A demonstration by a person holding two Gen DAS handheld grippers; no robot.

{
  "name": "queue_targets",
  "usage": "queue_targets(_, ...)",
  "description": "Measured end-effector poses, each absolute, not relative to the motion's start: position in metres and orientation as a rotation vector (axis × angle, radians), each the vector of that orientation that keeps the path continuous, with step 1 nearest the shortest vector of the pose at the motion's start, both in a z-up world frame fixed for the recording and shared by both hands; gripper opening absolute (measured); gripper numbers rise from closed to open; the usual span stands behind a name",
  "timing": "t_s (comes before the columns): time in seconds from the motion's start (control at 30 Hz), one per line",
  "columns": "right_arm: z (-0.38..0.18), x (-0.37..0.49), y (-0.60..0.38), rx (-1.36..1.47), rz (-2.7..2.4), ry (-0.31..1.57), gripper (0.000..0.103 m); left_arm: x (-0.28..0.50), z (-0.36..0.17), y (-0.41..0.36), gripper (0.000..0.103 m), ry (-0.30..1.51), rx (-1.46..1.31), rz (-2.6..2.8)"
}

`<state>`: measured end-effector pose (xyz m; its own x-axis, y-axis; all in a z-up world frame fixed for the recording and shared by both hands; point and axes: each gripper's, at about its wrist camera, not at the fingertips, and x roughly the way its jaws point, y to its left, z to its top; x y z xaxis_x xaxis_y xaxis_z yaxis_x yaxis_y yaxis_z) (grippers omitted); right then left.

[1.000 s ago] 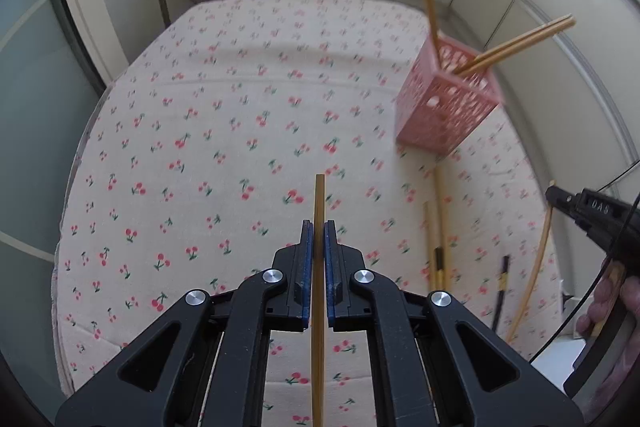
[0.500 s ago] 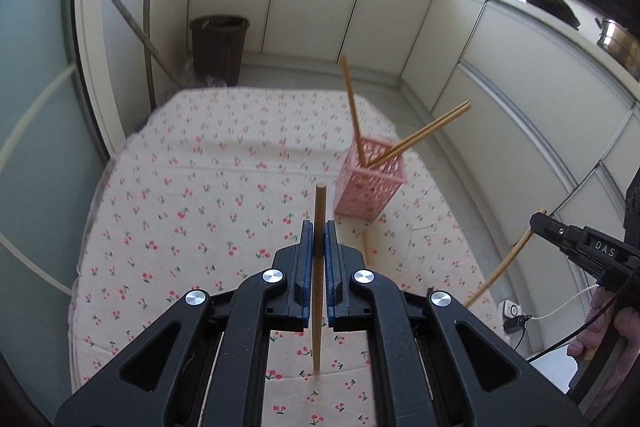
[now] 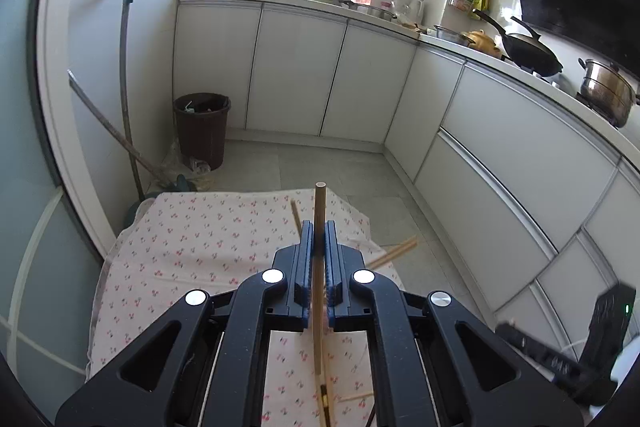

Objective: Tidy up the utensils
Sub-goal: 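Carry the left gripper's stick over the pink holder and lower it in, then open the left gripper over the holder and move it back to the sticks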

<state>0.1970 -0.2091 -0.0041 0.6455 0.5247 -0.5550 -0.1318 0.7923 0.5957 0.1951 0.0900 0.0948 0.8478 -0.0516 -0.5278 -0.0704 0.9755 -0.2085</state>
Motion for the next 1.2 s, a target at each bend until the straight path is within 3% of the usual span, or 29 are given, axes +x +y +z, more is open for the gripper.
queue_targets(0.3,-0.005,0.206,-0.226,0.569,0.381,0.795,0.008,0.26,0.091,0.075,0.005,0.567,-0.238,0.061)
queue_targets(0.47,-0.004,0.21,-0.23,0.571,0.371,0.793,0.008,0.283,0.069,0.076,0.01,0.636,-0.269,0.085)
queue_targets(0.73,0.003,0.21,-0.222,0.561,0.374,0.77,0.008,0.243,0.052,0.104,0.021,0.651,-0.336,0.11)
queue_targets(1.2,0.067,0.253,-0.174,0.517,0.343,0.629,0.009,0.185,-0.001,0.171,0.022,0.731,-0.468,0.176)
